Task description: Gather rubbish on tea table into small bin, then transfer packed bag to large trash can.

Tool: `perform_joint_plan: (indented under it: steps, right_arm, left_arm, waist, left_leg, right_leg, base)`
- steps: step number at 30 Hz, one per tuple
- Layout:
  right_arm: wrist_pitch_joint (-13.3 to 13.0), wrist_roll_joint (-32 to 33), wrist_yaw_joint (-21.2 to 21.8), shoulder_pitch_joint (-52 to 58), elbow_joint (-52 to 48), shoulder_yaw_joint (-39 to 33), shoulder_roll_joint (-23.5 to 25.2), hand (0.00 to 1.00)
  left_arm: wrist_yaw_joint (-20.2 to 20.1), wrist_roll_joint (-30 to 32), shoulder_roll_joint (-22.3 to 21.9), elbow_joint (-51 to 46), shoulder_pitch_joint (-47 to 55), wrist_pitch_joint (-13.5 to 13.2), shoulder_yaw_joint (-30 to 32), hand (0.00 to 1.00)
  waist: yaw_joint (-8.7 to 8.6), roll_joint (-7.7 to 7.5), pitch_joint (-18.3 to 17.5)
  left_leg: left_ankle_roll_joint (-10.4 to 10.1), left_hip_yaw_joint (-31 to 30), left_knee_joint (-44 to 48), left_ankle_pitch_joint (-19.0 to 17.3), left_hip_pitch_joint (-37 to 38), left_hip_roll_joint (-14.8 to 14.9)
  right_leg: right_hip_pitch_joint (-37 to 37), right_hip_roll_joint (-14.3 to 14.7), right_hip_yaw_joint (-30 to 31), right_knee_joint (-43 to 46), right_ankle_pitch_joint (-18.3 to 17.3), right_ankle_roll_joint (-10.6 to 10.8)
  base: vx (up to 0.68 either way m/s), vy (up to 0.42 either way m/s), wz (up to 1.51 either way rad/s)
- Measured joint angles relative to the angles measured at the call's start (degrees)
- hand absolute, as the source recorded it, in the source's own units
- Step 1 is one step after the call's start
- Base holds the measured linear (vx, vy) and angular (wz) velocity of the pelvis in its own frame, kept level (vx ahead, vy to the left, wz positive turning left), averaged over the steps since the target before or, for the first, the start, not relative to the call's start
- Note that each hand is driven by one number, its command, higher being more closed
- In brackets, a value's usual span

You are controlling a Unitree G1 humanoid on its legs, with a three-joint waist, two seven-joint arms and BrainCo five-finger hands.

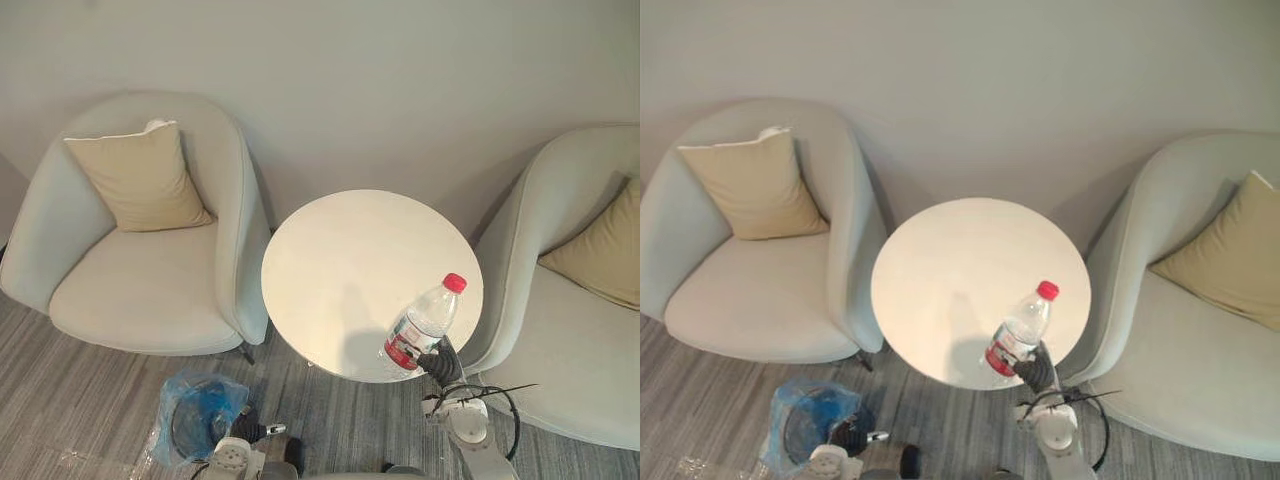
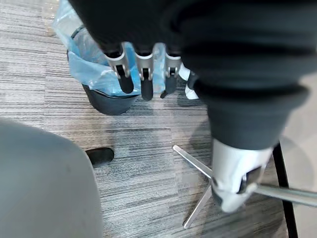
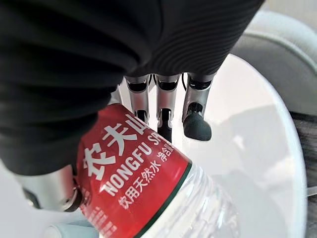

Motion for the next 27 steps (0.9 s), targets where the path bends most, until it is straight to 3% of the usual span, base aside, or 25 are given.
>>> perform_joint_plan:
  steps: [7,11,13,14,15,17,18,20,22,27]
  right_arm:
    - [-0.03,-1.78,-0.8,1.22,-4.11,1.39,-1.41,1.0]
    - [-0.02,-3.8,-1.54,-1.13,-4.11,3.02,-2.7,1.0]
    - [0.02,-3.82,-2.77,-2.47,-4.16,2.68,-2.54,1.0]
    - [0.2,-3.79,-3.17,-2.49,-4.12,2.27,-2.09,1.0]
    - [0.56,-3.78,-3.46,-2.53,-4.1,1.86,-2.03,1.0]
    - [0.57,-3.8,-3.84,-2.52,-4.34,1.0,-1.93,1.0]
    - [0.57,-3.85,-4.69,-2.76,-4.95,0.02,-1.97,1.0]
    - [0.93,-3.94,-5.56,-3.59,-4.71,-0.93,-0.78,1.0]
    - [1.02,-3.96,-5.77,-4.63,-2.44,-0.67,1.13,1.0]
    - [1.42,-3.92,-5.74,-6.33,2.75,1.68,2.05,1.0]
  left_arm:
    - [0.02,-0.03,-0.05,-0.14,-0.02,-0.07,-0.42,0.0]
    - [0.12,-0.03,-1.3,-1.18,-0.11,-0.14,-0.3,0.0]
    - [0.1,0.1,-1.86,-2.16,-0.11,-0.06,-0.46,0.0]
    - [0.03,0.31,-2.35,-1.98,-0.55,0.0,0.0,0.0]
    - [-0.01,1.25,-2.33,-1.39,-1.07,0.24,-0.53,0.0]
    - [-0.01,2.18,-2.27,-1.08,-0.84,0.32,-1.73,0.0]
    - [-0.01,2.44,-2.53,-0.48,-0.71,0.36,-2.8,0.0]
    - [-0.08,2.61,-1.98,-0.21,-1.0,0.57,-3.28,0.0]
    - [0.05,3.12,-0.95,-0.28,-0.97,0.54,-4.17,0.0]
    - [0.13,3.44,-0.53,-0.09,-0.77,0.49,-4.18,0.0]
  waist:
    - [-0.12,0.33,0.06]
    - [0.2,1.99,0.0]
    - [-0.17,2.39,0.05]
    - [-0.22,2.0,0.52]
    - [-0.35,1.73,0.47]
    - [-1.29,1.47,0.57]
    - [-2.0,2.2,0.38]
    - [-2.27,1.67,0.5]
    - [-2.12,-0.14,0.37]
    - [-1.46,0.28,0.23]
  left_leg:
    - [0.14,-1.33,2.6,-0.15,-2.58,-0.26]
    - [0.08,-1.84,7.74,1.01,-10.52,0.21]
    - [0.29,-1.45,4.6,7.92,-13.65,-0.79]
    - [1.65,4.18,7.12,4.64,-13.69,0.05]
    - [3.76,12.62,15.19,-2.28,-12.67,0.44]
    - [2.69,17.92,17.15,-5.59,-9.36,0.97]
    - [1.26,18.64,12.84,-6.46,-6.71,1.59]
    - [1.49,16.97,4.75,-3.09,-4.15,0.27]
    - [2.61,16.59,-1.19,0.16,-2.06,-1.16]
    - [3.0,17.21,-1.53,0.21,-1.09,-2.24]
  right_leg:
    - [-0.68,-0.01,-1.04,-0.02,0.59,-0.05]
    - [-5.89,0.02,-3.61,3.89,0.12,-0.54]
    - [-7.68,0.01,-6.52,2.77,0.84,-2.45]
    - [-7.44,-1.25,-9.97,2.5,1.8,-2.62]
    - [-6.8,-2.85,-12.4,4.06,1.78,-2.65]
    - [-5.4,-3.88,-14.27,4.21,1.89,-2.46]
    - [-5.32,-3.32,-15.43,4.25,2.15,-1.94]
    - [-5.75,-2.81,-15.61,3.54,3.13,-1.45]
    - [-5.91,-2.93,-15.28,2.69,4.25,-0.62]
    - [-5.56,-3.55,-12.61,2.53,4.75,-0.55]
  base:
    - [-0.06,-0.01,0.09]
    - [-0.14,-0.02,0.42]
    - [-0.21,-0.018,0.95]
    - [-0.15,0.017,1.0]
    - [-0.12,0.036,0.95]
    - [-0.05,0.053,0.72]
    - [-0.1,0.101,0.67]
    - [-0.13,0.096,0.49]
    - [-0.15,0.095,0.14]
    - [-0.08,0.077,-0.1]
